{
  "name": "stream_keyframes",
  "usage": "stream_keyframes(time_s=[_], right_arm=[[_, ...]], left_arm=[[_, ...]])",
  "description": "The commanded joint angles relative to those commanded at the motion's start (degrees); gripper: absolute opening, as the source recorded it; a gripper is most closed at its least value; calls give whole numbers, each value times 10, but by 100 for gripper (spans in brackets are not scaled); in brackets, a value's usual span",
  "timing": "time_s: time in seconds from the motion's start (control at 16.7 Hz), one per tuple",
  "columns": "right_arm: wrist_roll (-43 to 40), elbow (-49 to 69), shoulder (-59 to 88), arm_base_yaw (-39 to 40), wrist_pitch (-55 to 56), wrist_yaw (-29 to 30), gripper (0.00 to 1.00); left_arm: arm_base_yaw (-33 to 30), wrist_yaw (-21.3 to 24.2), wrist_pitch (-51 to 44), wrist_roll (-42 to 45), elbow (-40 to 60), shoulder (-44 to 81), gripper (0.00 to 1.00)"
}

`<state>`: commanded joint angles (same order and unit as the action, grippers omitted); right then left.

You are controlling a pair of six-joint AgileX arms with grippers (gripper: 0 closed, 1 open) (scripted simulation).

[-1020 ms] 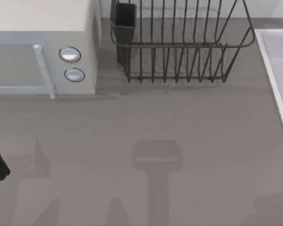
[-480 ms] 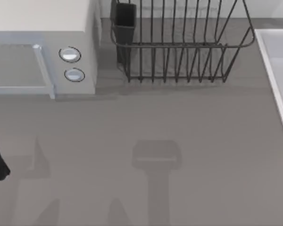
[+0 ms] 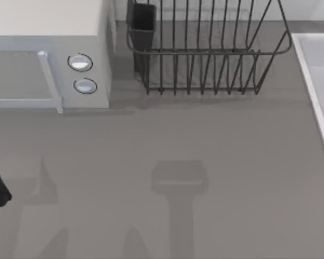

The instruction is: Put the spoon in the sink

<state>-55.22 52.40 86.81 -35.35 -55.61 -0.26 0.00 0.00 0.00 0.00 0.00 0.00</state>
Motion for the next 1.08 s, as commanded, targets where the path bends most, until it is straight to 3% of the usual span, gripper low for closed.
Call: stream_keyframes(time_s=[0.42, 0.78, 1.08], right_arm=[[2, -97, 89, 1, 191, 0, 100], [2, -112, 103, 1, 217, 0, 100], [2, -112, 103, 1, 217, 0, 62]], left_arm=[[0, 0, 0, 0, 0, 0, 100], [0, 0, 0, 0, 0, 0, 100], [0, 0, 0, 0, 0, 0, 100]])
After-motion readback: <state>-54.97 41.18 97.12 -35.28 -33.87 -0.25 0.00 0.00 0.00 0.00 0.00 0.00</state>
